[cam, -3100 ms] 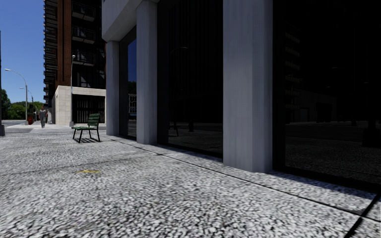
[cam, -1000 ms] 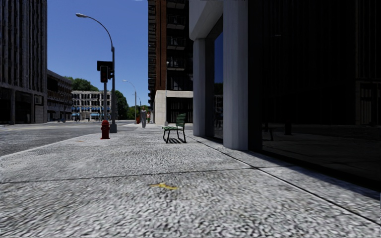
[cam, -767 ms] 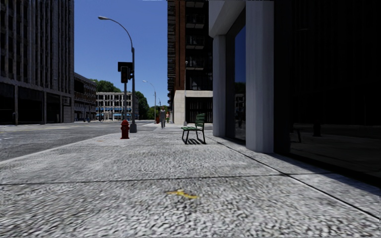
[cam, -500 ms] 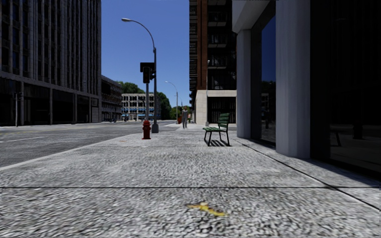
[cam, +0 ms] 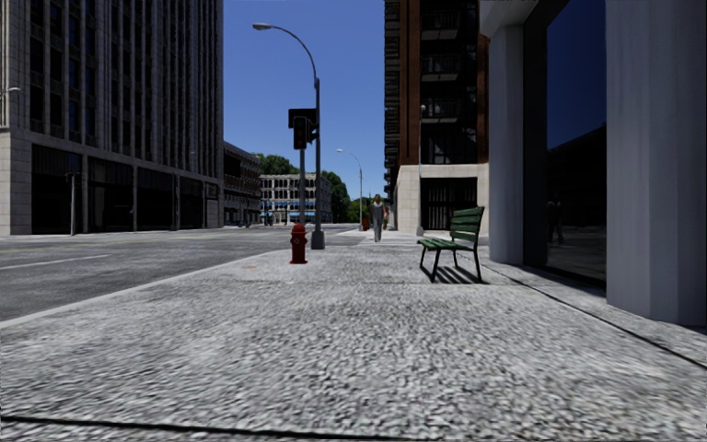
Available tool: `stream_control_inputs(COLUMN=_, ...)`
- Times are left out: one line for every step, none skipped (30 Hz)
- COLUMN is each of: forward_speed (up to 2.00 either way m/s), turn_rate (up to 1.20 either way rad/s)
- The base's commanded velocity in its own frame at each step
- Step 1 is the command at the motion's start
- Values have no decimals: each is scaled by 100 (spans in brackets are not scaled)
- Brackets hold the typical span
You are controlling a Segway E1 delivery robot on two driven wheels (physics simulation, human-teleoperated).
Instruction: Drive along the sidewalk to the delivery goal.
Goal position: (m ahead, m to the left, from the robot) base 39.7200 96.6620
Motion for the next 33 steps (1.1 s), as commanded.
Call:
stream_control_inputs(forward_speed=200, turn_rate=0)
stream_control_inputs(forward_speed=200, turn_rate=0)
stream_control_inputs(forward_speed=200, turn_rate=0)
stream_control_inputs(forward_speed=200, turn_rate=0)
stream_control_inputs(forward_speed=200, turn_rate=0)
stream_control_inputs(forward_speed=200, turn_rate=0)
stream_control_inputs(forward_speed=200, turn_rate=0)
stream_control_inputs(forward_speed=200, turn_rate=0)
stream_control_inputs(forward_speed=200, turn_rate=0)
stream_control_inputs(forward_speed=200, turn_rate=0)
stream_control_inputs(forward_speed=200, turn_rate=0)
stream_control_inputs(forward_speed=200, turn_rate=0)
stream_control_inputs(forward_speed=200, turn_rate=0)
stream_control_inputs(forward_speed=200, turn_rate=0)
stream_control_inputs(forward_speed=200, turn_rate=0)
stream_control_inputs(forward_speed=200, turn_rate=0)
stream_control_inputs(forward_speed=200, turn_rate=0)
stream_control_inputs(forward_speed=200, turn_rate=0)
stream_control_inputs(forward_speed=200, turn_rate=0)
stream_control_inputs(forward_speed=200, turn_rate=0)
stream_control_inputs(forward_speed=200, turn_rate=0)
stream_control_inputs(forward_speed=200, turn_rate=0)
stream_control_inputs(forward_speed=200, turn_rate=0)
stream_control_inputs(forward_speed=200, turn_rate=0)
stream_control_inputs(forward_speed=200, turn_rate=0)
stream_control_inputs(forward_speed=200, turn_rate=0)
stream_control_inputs(forward_speed=200, turn_rate=12)
stream_control_inputs(forward_speed=196, turn_rate=57)
stream_control_inputs(forward_speed=186, turn_rate=64)
stream_control_inputs(forward_speed=172, turn_rate=65)
stream_control_inputs(forward_speed=154, turn_rate=66)
stream_control_inputs(forward_speed=154, turn_rate=66)
stream_control_inputs(forward_speed=137, turn_rate=66)
